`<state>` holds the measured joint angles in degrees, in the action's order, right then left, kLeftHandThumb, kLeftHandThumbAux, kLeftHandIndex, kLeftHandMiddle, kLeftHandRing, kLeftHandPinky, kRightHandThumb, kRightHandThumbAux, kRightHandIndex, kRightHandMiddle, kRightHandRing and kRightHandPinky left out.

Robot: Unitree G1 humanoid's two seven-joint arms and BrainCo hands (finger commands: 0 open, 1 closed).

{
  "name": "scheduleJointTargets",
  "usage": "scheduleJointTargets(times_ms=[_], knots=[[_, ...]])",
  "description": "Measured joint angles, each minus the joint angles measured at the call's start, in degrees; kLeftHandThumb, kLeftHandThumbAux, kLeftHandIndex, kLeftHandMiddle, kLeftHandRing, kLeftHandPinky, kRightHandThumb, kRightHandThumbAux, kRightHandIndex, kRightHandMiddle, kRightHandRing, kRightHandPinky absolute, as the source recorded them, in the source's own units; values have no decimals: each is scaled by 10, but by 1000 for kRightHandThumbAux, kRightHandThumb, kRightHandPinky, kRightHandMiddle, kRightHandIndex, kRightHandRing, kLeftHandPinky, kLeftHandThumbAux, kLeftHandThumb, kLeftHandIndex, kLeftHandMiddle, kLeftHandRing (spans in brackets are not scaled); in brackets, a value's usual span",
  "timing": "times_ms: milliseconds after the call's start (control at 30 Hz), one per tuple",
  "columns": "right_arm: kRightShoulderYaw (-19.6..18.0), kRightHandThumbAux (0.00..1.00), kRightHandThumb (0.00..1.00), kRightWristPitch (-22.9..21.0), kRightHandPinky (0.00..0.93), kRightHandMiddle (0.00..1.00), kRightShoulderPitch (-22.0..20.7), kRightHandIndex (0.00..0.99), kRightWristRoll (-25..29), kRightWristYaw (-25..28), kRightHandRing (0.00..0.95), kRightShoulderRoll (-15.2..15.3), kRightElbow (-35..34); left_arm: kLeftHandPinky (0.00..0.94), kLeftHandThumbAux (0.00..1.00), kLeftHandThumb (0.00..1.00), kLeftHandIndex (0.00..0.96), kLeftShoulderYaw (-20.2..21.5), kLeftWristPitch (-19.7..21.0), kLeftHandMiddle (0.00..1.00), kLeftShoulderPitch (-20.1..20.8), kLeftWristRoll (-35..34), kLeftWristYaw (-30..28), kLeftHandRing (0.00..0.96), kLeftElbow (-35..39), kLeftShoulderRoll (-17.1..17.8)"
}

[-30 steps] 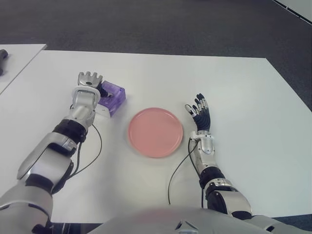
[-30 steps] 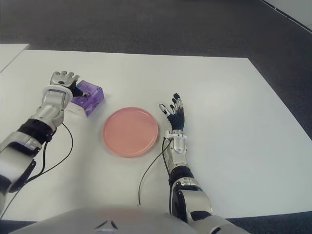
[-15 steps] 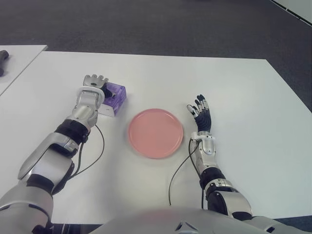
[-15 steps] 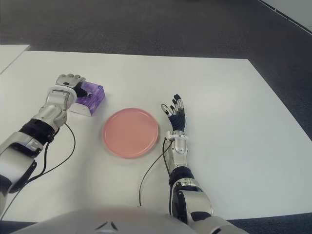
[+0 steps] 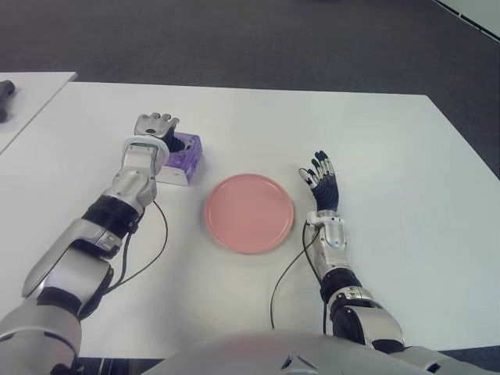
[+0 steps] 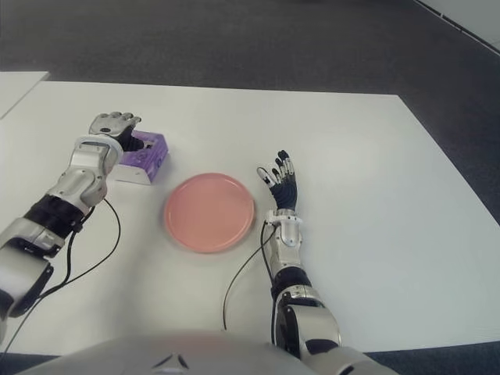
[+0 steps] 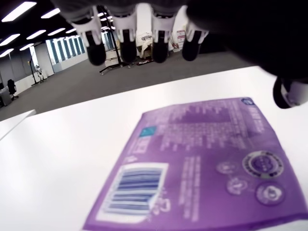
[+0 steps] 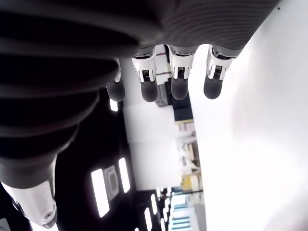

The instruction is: Put the tissue paper into the plate.

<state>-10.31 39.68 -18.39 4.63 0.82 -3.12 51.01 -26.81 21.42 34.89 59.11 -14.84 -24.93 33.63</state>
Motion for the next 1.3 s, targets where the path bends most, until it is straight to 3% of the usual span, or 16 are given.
scheduleJointTargets(times_ms=[367, 800, 1300], knots=[[1, 654, 103, 8, 0, 0, -17, 18, -6, -15, 0, -1, 35, 0, 265, 0, 0, 14, 18, 0, -16, -5, -27, 0, 47, 8], [1, 669, 90, 5, 0, 0, -12, 17, -7, -11, 0, -2, 21, 0, 269, 0, 0, 40, 32, 0, -24, -4, -29, 0, 103, 25], [-14, 638, 128, 3, 0, 0, -18, 20, 5, 15, 0, 0, 32, 0, 257, 4, 0, 57, 32, 0, -57, -4, 11, 0, 132, 24]])
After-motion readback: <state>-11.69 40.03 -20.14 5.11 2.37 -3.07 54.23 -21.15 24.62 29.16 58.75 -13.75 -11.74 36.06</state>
